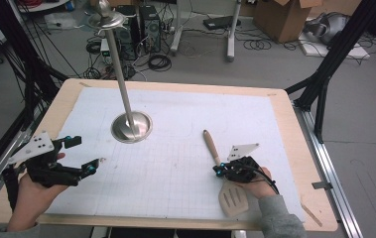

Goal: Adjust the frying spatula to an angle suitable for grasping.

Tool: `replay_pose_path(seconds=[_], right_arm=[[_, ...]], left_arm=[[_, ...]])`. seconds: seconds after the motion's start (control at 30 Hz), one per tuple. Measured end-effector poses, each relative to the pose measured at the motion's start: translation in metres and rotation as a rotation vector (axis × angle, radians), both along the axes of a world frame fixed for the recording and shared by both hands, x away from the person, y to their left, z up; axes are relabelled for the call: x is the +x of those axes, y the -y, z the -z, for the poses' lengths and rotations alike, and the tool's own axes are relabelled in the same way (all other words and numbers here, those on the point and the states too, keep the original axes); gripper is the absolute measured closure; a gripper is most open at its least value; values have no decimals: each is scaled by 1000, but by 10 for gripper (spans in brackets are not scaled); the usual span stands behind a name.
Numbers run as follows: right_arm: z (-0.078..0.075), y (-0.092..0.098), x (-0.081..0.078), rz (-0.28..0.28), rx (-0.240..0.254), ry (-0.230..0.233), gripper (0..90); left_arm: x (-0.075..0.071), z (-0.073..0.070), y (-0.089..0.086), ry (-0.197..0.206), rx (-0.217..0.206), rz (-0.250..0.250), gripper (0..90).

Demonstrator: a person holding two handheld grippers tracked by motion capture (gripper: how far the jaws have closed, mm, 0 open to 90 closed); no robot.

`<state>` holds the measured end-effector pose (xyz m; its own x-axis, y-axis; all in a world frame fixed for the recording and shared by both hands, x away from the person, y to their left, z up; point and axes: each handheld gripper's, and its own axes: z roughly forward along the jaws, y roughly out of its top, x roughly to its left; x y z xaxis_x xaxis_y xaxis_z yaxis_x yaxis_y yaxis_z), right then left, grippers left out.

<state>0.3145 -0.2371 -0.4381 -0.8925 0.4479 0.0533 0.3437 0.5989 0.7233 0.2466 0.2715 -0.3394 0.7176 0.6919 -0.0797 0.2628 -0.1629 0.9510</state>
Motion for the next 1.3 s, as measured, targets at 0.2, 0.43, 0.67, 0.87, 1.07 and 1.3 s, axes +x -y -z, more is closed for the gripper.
replay_pose_path(seconds=[0.2,0.43,0.67,0.87,1.07,1.3], right_arm=[[3,0,-2,-5,-30,-17,900],[3,5,-4,-3,-37,-24,900],[1,5,-6,1,-62,-8,900],[-1,13,-7,6,-59,-3,900],[-1,21,-10,8,-54,-4,900],[-1,31,-13,9,-49,-11,900]], left_arm=[[3,1,3,-5,1,7,25],[3,1,2,-4,2,6,25],[3,2,3,-6,6,7,25],[3,1,2,-4,0,4,25],[3,1,3,-5,3,5,25],[3,1,2,-4,4,5,25]])
